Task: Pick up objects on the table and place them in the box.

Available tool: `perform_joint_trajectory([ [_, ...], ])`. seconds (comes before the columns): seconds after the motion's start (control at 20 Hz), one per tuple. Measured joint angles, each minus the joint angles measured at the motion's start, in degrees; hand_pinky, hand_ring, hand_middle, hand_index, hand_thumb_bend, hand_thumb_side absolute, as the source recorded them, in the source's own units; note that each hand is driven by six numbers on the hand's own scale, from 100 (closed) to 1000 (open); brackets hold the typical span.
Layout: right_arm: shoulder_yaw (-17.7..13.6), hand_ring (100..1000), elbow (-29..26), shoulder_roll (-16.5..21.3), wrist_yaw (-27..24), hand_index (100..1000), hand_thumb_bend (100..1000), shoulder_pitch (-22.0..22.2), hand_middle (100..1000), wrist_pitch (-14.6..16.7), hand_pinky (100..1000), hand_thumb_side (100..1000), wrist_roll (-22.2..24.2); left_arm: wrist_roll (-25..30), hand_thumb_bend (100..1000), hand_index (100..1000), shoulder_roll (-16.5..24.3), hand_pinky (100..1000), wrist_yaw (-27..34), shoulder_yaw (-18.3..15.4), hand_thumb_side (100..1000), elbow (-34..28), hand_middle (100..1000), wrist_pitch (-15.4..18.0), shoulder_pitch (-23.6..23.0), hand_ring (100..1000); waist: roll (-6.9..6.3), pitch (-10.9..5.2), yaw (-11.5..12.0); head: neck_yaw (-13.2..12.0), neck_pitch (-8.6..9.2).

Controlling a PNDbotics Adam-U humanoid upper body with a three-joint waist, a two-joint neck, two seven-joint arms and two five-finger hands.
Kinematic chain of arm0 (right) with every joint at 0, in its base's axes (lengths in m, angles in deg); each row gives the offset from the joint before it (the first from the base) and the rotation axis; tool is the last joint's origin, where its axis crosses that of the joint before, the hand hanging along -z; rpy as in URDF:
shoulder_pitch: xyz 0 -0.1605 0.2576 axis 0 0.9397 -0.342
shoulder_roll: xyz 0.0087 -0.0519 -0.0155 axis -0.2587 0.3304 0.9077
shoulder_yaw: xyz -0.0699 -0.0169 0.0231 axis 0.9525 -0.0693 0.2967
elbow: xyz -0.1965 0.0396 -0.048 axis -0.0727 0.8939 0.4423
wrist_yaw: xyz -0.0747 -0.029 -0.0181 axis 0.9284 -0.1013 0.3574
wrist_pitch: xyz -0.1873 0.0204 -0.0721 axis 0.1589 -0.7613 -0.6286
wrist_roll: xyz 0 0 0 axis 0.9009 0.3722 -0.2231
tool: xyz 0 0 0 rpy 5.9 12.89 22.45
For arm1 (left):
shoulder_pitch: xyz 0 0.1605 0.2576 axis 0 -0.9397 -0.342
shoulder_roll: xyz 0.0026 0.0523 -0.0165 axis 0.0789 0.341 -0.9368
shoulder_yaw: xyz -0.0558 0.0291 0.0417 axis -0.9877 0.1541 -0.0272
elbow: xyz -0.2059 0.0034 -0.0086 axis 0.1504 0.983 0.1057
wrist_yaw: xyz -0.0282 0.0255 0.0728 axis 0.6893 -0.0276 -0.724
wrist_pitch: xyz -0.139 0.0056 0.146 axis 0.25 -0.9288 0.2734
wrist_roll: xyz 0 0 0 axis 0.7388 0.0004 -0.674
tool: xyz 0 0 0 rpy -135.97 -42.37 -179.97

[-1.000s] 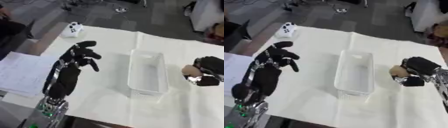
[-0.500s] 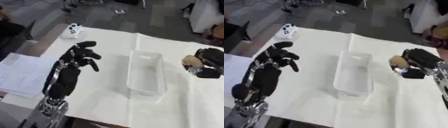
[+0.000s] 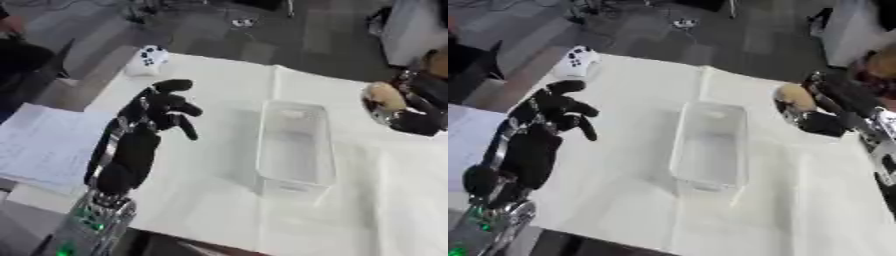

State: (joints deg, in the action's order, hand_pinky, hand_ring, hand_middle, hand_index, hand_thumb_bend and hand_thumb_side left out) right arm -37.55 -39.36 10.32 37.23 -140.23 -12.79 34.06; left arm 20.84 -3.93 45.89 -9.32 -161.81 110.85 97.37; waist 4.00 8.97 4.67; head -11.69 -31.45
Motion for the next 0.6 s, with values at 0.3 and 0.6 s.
perform_joint_trajectory([
  [0.3,0.59,100,0.11,-1.14,-8.5,191,100,-0.44,100,-0.28,100,1000,2.93,0.02,662,736,0.01,436,1.16,-0.01,785,0.0,791,-0.03,1.37,667,0.52,-0.45,1.36,-0.72,-0.02],
  [0.6,1.66,100,0.32,-2.49,-17.19,208,100,-0.48,100,-0.95,100,1000,6.48,0.28,670,736,0.03,440,2.14,-0.01,776,0.0,790,-0.28,2.33,667,0.72,-0.91,2.3,-1.65,-0.06],
])
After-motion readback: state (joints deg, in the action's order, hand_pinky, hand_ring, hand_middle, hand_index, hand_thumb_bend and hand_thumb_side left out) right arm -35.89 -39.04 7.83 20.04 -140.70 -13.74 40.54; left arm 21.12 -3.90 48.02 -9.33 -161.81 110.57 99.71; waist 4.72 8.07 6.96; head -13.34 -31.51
